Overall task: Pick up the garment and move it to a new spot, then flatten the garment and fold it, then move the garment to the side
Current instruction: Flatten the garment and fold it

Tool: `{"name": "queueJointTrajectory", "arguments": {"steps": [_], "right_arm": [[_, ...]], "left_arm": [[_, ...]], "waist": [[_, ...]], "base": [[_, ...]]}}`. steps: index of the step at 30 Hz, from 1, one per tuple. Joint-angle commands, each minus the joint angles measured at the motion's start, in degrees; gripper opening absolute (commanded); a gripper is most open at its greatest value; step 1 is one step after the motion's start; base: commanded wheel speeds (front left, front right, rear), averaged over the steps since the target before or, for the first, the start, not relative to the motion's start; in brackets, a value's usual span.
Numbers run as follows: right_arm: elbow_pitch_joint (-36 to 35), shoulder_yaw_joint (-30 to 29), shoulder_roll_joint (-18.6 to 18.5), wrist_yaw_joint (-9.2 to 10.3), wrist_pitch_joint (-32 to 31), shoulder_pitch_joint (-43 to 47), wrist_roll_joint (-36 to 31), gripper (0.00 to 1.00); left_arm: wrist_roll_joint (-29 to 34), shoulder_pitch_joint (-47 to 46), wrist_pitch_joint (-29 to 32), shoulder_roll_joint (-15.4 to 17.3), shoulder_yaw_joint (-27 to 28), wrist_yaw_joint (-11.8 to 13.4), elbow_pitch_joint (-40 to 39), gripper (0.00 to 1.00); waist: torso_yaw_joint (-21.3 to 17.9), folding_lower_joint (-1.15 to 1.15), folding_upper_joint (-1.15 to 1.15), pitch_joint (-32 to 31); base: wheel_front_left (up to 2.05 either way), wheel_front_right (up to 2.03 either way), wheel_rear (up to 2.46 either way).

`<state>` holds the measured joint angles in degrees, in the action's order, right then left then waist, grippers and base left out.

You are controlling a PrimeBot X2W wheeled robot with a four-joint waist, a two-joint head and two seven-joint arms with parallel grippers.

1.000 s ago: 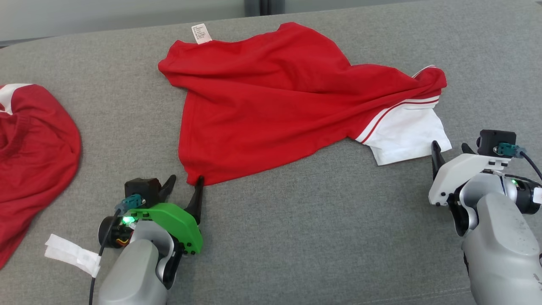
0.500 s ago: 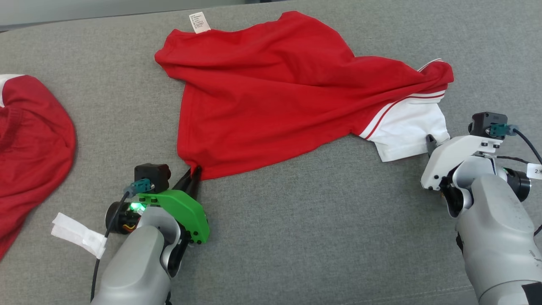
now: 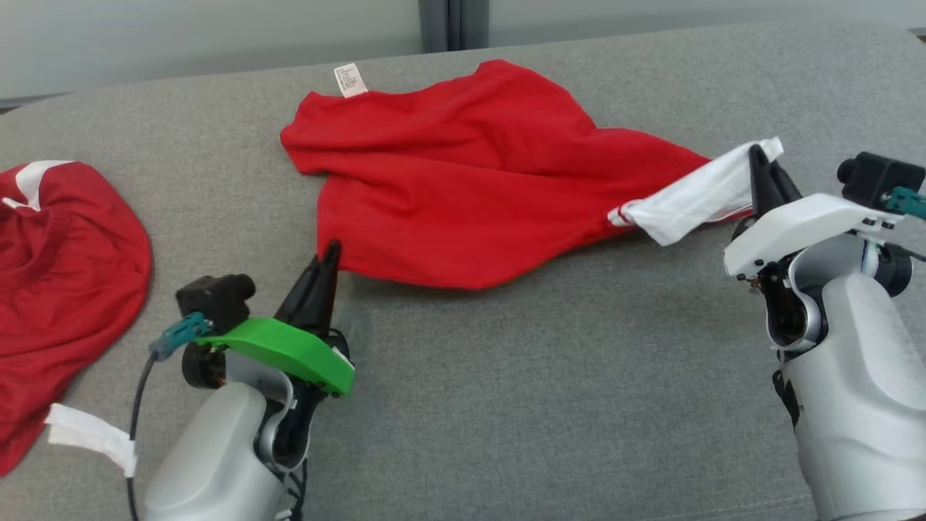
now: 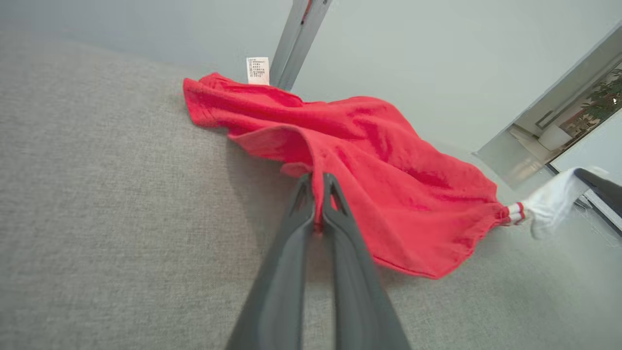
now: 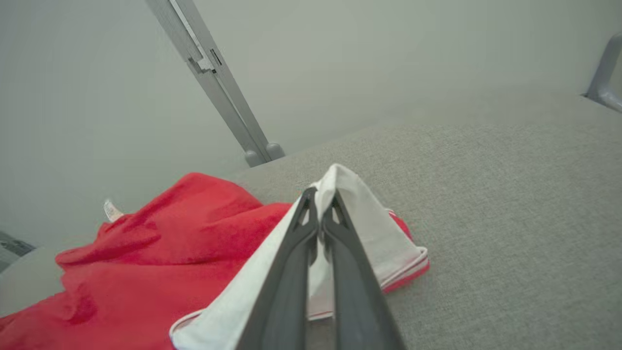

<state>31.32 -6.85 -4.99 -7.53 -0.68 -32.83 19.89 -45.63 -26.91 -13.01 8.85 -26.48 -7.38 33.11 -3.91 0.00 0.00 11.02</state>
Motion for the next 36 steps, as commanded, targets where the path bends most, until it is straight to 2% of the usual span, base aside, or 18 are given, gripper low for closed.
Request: {"name": "queueJointTrajectory", "arguments": {"steps": [1, 6, 11, 14, 17, 21, 25, 28, 30, 33, 36], "right_arm": [[-4.4, 1.0, -1.1, 0.08, -0.4, 1.5, 1.5, 0.0], [-20.3, 1.7, -3.0, 0.05, -2.7, 4.0, 4.1, 0.0], [-35.8, 0.8, -3.2, 0.04, -5.6, 2.8, 5.1, 0.0], [-42.1, 0.0, -2.8, 0.04, -7.1, 0.3, 5.6, 0.0], [-44.2, -0.8, -2.9, 0.04, -9.8, -3.4, 5.3, 0.0], [-38.8, -0.7, -3.1, 0.04, -13.5, -9.9, 4.7, 0.0], [-26.8, 1.5, -3.6, 0.04, -13.9, -18.8, 2.4, 0.0], [-15.0, 3.1, -2.9, 0.04, -8.2, -27.1, -0.2, 0.0], [-8.1, 1.2, -1.6, 0.04, -3.4, -33.2, -1.0, 0.0], [-1.8, -1.2, -0.3, 0.04, 5.8, -42.1, -1.4, 0.0], [1.0, -1.2, -0.3, 0.04, 13.7, -50.1, -3.1, 0.0]], "left_arm": [[-1.1, 1.3, -0.3, 2.2, 0.0, -0.1, -2.9, 0.0], [-6.2, 1.0, 1.5, 6.7, 0.9, -0.1, -15.6, 0.0], [-11.4, -2.6, 7.1, 10.2, 4.2, 0.5, -28.8, 0.0], [-14.4, -5.6, 10.8, 11.6, 6.1, 2.0, -35.0, 0.0], [-16.2, -9.7, 15.1, 12.7, 6.9, 4.1, -39.3, 0.0], [-16.5, -15.2, 18.3, 12.8, 7.4, 6.4, -37.6, 0.0], [-15.6, -22.0, 18.8, 11.2, 7.3, 7.0, -29.8, 0.0], [-14.7, -28.2, 14.8, 9.3, 8.8, 5.3, -21.5, 0.0], [-12.5, -32.6, 10.5, 9.2, 9.9, 3.8, -17.2, 0.0], [-10.4, -38.5, 3.7, 8.0, 11.0, 2.1, -12.3, 0.0], [-8.5, -45.0, -0.6, 7.3, 12.4, 0.9, -9.8, 0.0]], "waist": [[-0.3, 0.0, 0.0, -2.2], [-0.3, 0.0, 0.0, -3.5], [0.1, 0.0, 0.0, -2.5], [0.0, 0.0, 0.0, -0.9], [-0.4, 0.0, 0.0, 2.2], [-1.0, 0.0, 0.0, 8.2], [-2.6, 0.0, 0.0, 15.3], [-4.4, 0.0, 0.0, 18.6], [-5.6, 0.0, 0.0, 20.2], [-6.2, 0.0, 0.0, 21.3], [-6.6, 0.0, 0.0, 21.6]], "base": [[0.0, 0.0, 0.0], [0.0, 0.0, 0.0], [0.0, 0.0, 0.0], [0.0, 0.0, 0.0], [0.0, 0.0, 0.0], [0.0, 0.0, 0.0], [0.0, 0.0, 0.0], [0.0, 0.0, 0.0], [0.0, 0.0, 0.0], [0.0, 0.0, 0.0], [0.0, 0.0, 0.0]]}}
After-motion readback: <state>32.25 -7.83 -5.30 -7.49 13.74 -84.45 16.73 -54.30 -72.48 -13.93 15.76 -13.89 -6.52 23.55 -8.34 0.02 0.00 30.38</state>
